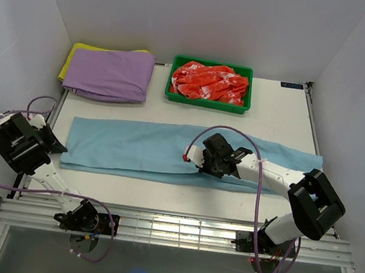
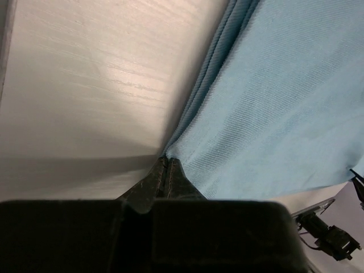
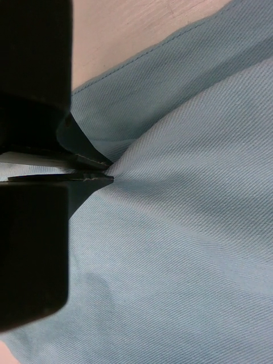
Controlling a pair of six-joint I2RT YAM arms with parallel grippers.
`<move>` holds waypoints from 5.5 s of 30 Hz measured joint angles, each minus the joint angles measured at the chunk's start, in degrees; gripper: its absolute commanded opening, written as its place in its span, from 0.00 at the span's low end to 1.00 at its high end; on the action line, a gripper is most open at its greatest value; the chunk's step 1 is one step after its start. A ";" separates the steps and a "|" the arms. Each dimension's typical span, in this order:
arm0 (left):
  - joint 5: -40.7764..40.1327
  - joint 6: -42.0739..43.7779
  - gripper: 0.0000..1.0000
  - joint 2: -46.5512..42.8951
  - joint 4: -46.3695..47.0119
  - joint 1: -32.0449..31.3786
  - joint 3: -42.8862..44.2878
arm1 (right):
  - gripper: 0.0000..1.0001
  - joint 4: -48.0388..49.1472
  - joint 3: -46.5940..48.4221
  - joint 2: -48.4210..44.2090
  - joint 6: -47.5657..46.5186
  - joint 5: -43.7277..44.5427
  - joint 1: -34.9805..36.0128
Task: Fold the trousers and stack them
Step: Fold the trousers
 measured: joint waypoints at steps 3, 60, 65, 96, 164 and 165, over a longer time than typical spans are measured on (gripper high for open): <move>0.85 -1.27 0.00 0.37 0.28 0.57 -0.24 | 0.08 -0.04 0.00 0.02 0.00 0.17 0.00; -1.51 -1.03 0.00 2.25 -6.93 3.08 2.14 | 0.08 0.92 -0.39 2.95 1.88 -4.92 0.00; -2.82 1.99 0.00 0.81 -6.36 3.04 2.25 | 0.08 0.94 -0.39 2.95 1.88 -5.20 0.00; -4.44 1.99 0.00 -0.20 -3.30 3.21 0.90 | 0.08 -5.09 -3.02 -5.38 0.39 -6.54 0.13; -11.78 14.19 0.15 -9.25 7.80 -15.45 -8.13 | 0.69 -13.73 -8.46 -16.46 -31.39 -3.93 -49.92; -11.98 14.32 0.16 -9.01 7.74 -15.23 -7.85 | 0.70 -14.38 -7.65 -16.39 -31.17 -4.11 -51.36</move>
